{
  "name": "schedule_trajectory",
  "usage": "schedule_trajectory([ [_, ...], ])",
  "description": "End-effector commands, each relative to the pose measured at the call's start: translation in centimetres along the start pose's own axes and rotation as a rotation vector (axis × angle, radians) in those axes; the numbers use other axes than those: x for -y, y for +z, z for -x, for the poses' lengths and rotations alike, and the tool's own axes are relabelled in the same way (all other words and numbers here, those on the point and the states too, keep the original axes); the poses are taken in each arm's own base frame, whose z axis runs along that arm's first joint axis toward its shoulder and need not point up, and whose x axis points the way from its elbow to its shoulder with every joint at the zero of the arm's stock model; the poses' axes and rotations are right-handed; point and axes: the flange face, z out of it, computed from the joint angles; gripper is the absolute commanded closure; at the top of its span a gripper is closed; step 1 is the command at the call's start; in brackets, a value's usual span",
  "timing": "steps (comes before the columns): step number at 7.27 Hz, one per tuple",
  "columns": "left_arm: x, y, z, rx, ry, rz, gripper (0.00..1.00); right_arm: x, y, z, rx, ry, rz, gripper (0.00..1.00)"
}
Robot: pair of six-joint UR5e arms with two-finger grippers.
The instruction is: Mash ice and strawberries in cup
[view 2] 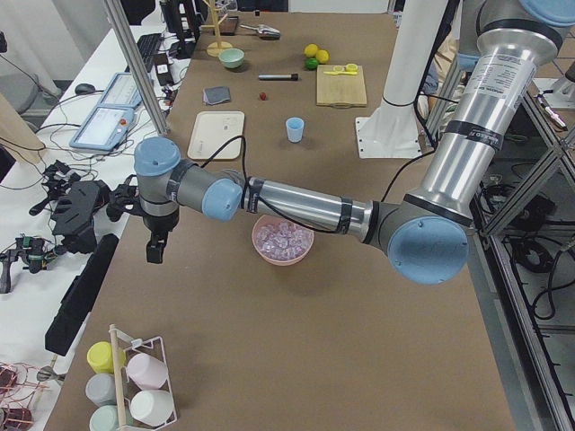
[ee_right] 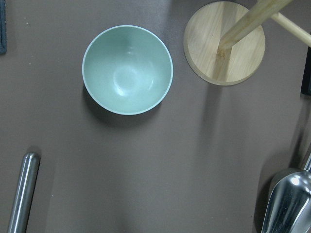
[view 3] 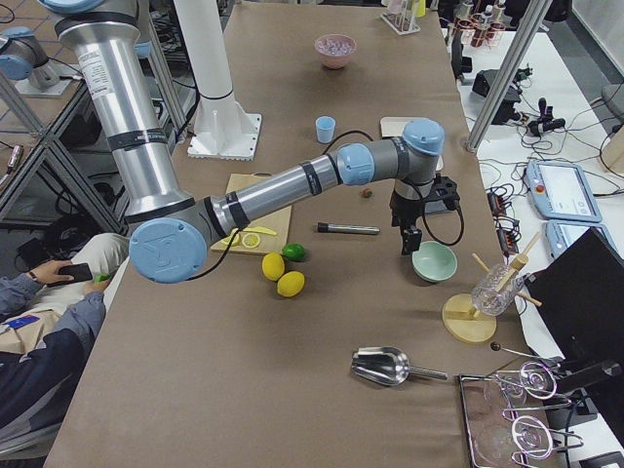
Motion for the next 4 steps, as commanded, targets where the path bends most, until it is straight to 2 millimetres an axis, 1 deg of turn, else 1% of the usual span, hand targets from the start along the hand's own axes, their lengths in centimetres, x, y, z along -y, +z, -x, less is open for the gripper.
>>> schedule_trajectory([
  [1, -1.41, 1.04, 1.21, 0.006, 0.133, 0.042, 0.02, 0.22, -0.34, 0.2, -0.003, -0.003, -0.007, 0.0],
  [3, -1.11, 0.76, 0.87, 0.011, 0.081, 0.075, 0.02, -0.02, -0.21, 0.09, -0.002, -0.001, -0.005, 0.0],
  [4, -1.25, 0.74, 0.96, 0.008, 0.019, 0.076, 0.02, 0.04, -0.15, 0.04, -0.004, 0.002, -0.004, 0.0],
])
